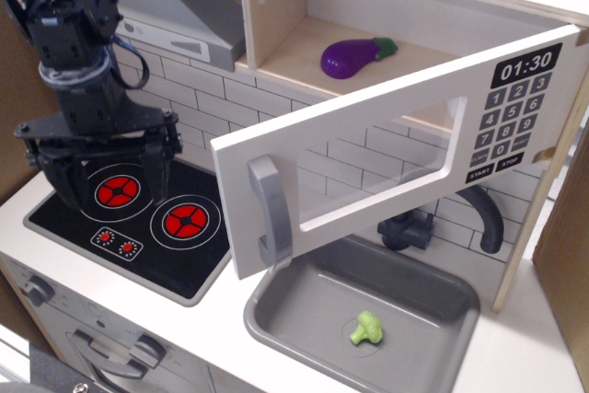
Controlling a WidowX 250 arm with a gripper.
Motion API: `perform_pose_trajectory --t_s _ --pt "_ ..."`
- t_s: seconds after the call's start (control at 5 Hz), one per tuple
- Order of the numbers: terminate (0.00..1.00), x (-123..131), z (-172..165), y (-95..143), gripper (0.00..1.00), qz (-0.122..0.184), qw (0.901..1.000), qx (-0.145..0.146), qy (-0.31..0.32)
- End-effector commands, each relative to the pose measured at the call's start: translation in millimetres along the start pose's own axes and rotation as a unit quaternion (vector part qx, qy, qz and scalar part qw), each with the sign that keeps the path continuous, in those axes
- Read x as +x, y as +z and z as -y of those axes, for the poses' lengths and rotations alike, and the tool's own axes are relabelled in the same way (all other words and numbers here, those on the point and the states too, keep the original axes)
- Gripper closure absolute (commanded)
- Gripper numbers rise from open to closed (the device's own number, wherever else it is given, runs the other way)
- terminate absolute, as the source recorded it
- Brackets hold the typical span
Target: Close microwave
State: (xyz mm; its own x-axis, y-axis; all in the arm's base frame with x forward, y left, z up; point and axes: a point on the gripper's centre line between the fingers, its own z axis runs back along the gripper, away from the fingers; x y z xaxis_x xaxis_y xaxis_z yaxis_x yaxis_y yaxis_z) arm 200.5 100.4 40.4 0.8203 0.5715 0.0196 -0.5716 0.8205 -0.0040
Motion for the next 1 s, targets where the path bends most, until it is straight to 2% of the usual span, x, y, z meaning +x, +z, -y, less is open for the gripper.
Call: perform_pose_trajectory --t_s 0.0,0.2,0.4,0.6,0.8 --pt "0.00 23.7 38.9 60.0 0.00 -0.005 0.9989 0.005 -0.047" --pt "0.00 19.4 61.0 92.0 0.00 0.015 0.9954 -0.011 -0.094" --pt "0.00 6.8 79.4 114.6 0.00 0.034 0.9872 -0.038 -0.151" --pt "0.00 -7.9 100.9 131.8 0.00 0.042 0.9761 -0.068 -0.202" --pt "0.00 -19.6 124.0 136.7 0.00 0.055 0.9644 -0.080 -0.246"
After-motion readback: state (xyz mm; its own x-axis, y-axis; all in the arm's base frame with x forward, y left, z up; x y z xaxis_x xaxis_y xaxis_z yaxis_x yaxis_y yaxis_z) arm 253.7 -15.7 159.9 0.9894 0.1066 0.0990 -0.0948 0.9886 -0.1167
